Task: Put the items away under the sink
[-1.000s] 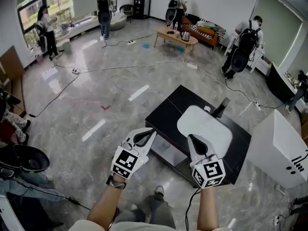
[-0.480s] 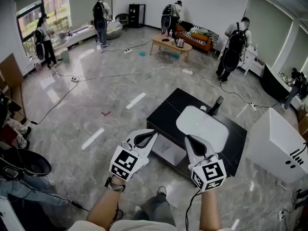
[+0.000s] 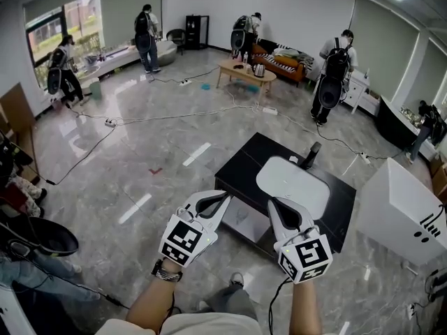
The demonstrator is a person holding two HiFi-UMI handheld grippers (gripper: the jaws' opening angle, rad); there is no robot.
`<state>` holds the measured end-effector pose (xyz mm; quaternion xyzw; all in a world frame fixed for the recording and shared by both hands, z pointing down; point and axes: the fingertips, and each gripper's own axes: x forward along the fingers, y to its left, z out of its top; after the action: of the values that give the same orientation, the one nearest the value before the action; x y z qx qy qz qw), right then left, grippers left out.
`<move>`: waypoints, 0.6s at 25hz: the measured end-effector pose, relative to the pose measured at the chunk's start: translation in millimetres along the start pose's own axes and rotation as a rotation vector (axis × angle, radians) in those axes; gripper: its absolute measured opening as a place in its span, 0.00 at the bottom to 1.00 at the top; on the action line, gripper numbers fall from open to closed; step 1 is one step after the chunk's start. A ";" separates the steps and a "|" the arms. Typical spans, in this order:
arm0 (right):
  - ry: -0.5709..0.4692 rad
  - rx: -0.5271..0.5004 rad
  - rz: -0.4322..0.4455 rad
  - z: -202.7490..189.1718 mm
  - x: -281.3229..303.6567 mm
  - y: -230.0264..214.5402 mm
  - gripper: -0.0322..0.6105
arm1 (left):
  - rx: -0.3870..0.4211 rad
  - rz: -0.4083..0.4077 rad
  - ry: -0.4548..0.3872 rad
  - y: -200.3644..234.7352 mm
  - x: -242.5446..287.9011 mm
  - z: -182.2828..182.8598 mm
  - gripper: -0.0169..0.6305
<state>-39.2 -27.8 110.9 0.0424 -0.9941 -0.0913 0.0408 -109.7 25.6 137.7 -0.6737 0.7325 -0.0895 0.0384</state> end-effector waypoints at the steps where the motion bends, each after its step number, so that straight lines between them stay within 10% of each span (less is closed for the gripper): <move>1: 0.000 -0.012 0.004 1.5 -1.0 3.3 0.06 | 0.002 0.001 -0.004 -1.1 -2.1 1.6 0.02; 15: 0.019 -0.035 -0.009 -2.0 2.9 -0.9 0.06 | 0.020 0.018 -0.018 1.0 -10.4 8.0 0.02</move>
<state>-41.8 -29.3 112.9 0.0470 -0.9917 -0.1086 0.0506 -108.3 35.3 129.0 -0.6674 0.7374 -0.0903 0.0525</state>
